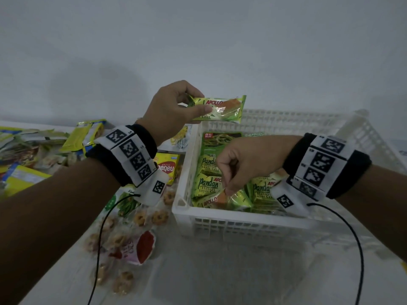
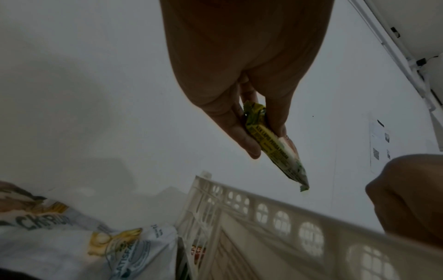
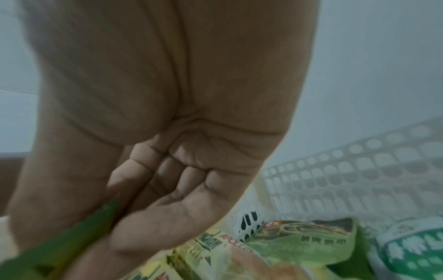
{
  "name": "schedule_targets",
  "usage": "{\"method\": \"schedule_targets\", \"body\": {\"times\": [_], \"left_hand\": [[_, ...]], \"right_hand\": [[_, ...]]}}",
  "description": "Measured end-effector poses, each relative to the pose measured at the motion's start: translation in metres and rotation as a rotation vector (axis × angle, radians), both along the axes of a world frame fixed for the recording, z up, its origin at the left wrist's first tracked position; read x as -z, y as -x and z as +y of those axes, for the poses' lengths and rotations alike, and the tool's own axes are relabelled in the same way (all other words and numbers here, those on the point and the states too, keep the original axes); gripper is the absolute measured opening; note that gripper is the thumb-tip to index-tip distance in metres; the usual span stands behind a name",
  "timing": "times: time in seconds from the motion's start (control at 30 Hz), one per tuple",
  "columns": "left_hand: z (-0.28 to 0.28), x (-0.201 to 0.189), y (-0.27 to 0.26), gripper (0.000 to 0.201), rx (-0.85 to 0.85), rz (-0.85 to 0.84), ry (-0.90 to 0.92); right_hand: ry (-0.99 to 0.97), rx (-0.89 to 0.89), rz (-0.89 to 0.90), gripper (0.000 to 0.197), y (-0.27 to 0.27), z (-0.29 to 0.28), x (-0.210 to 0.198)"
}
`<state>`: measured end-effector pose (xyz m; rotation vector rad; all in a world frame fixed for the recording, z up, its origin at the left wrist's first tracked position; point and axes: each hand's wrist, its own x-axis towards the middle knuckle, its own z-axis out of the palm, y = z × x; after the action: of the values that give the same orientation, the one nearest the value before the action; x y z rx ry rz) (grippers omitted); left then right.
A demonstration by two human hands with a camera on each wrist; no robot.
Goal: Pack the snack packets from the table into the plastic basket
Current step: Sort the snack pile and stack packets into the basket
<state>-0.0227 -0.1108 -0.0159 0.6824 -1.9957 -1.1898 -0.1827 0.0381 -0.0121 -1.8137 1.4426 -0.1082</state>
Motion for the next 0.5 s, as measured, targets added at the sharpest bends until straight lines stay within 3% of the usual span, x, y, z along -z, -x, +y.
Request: {"method": "schedule_targets", "body": {"times": [0.27, 0.5], "left_hand": [[-0.003, 0.001, 0.000, 0.038, -0.033, -0.021, 0.014], [-0.001, 0.001, -0.001, 0.037, -0.040, 0.000, 0.053]], "right_hand": [[0.090, -0.181, 0.388, 0.011, -0.019, 0.004, 0.017], [0.129, -0.213, 0.425, 0.014, -0.030, 0.004, 0.016]]}}
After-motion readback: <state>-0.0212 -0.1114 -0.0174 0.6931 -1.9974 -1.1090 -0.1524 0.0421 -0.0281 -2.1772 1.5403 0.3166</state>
